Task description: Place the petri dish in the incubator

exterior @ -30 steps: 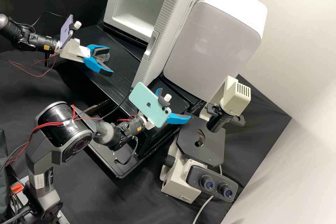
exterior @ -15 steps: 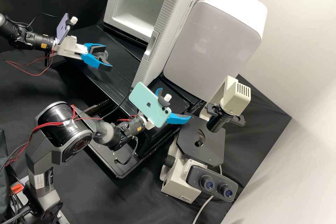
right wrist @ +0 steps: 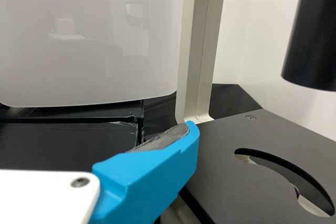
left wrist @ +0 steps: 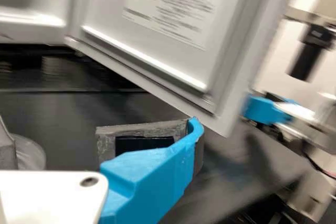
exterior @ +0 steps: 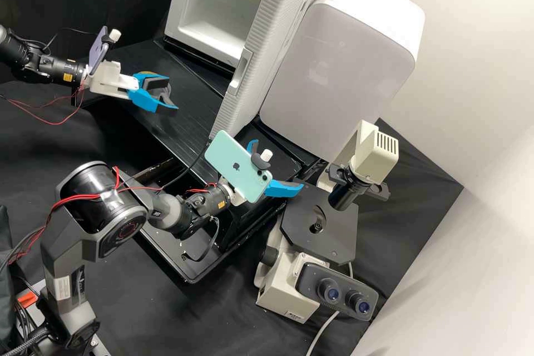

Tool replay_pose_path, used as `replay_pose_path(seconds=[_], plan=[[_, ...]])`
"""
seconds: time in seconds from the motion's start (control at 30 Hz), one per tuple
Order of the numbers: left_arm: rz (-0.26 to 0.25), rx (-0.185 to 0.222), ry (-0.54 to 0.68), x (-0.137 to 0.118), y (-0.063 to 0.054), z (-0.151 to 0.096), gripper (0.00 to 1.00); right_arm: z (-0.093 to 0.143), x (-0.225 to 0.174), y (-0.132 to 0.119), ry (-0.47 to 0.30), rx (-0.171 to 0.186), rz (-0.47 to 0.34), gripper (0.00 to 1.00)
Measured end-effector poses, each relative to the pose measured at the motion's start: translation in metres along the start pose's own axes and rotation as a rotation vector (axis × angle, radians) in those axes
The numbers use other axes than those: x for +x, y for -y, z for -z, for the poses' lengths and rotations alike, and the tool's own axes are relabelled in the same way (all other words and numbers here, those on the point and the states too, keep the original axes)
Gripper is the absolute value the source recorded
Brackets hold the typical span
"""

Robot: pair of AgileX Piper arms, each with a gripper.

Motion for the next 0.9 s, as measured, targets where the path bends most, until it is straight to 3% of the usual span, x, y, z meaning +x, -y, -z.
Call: replay_pose_path(seconds=[0.3, 0.77, 0.9], plan=[[0.034, 0.001, 0.033, -0.004, 0.012, -0.01, 1.0, 0.0, 0.0, 0.0, 0.0, 0.0, 0.0, 1.0], [0.018, 0.0, 0.025, -0.015, 0.011, -0.011, 1.0, 0.0, 0.0, 0.0, 0.0, 0.0, 0.0, 1.0], [-0.013, 0.056, -0.043, -0.028, 0.004, -0.012, 1.0, 0.0, 0.0, 0.0, 0.0, 0.0, 0.0, 1.0]])
